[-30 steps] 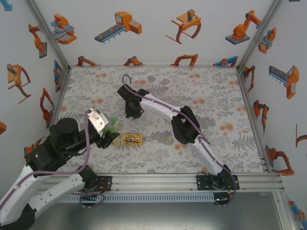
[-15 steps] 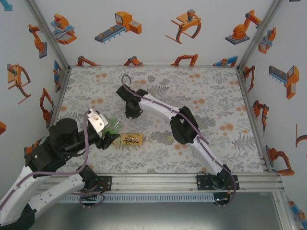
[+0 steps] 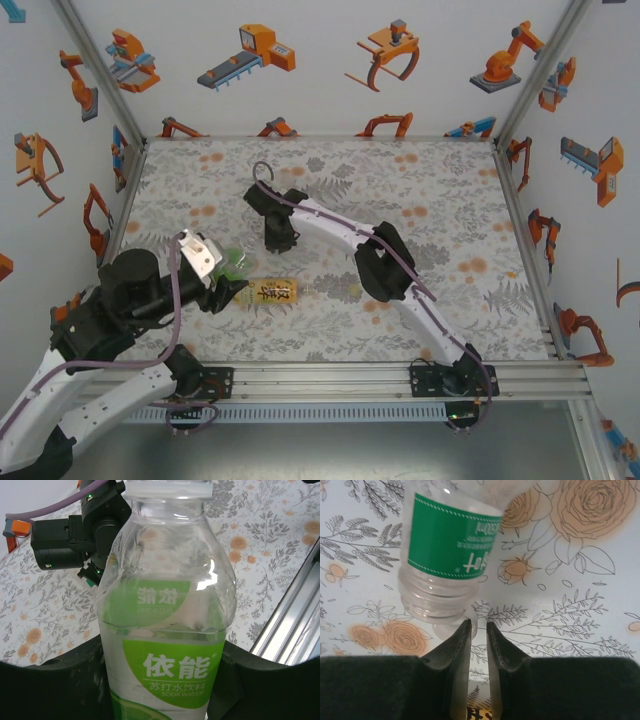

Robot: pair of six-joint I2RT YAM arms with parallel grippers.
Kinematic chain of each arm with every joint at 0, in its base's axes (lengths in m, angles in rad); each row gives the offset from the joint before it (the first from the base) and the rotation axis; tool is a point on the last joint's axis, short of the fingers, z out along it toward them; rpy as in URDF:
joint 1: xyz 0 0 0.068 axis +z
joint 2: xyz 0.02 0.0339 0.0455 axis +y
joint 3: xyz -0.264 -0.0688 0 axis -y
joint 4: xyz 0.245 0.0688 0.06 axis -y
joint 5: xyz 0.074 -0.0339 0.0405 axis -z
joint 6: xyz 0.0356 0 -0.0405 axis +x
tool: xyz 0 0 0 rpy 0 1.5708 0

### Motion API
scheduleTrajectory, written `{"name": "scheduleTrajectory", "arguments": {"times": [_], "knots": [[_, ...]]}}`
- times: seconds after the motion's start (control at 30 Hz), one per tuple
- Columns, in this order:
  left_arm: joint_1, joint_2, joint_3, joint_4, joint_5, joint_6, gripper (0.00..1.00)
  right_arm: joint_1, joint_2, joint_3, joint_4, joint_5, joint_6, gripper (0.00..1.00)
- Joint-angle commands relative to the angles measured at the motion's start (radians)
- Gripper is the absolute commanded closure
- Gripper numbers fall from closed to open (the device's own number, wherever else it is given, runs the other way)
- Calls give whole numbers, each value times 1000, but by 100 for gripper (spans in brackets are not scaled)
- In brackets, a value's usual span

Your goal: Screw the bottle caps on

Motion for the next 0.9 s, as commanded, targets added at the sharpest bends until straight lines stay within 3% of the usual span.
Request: {"name": "scheduleTrajectory", "arguments": {"times": [0.0,0.13,0.33,0.67,0.87], "knots": [[8,-14,2,7,6,-24,100,4,-43,-78,-58,39,-34,81],[7,-10,-1,12,4,-25,100,-5,-121,-181,-51,60,-54,89],[8,11,-22,54,19,-37,100,-58,-299,-417,-3,71,-71,91],[6,121,-64,194,90,-73,100,-294,-636,-915,167,20,-100,92],[5,181,-52,237,109,-84,100,-357,-585,-898,189,0,-158,92]]}}
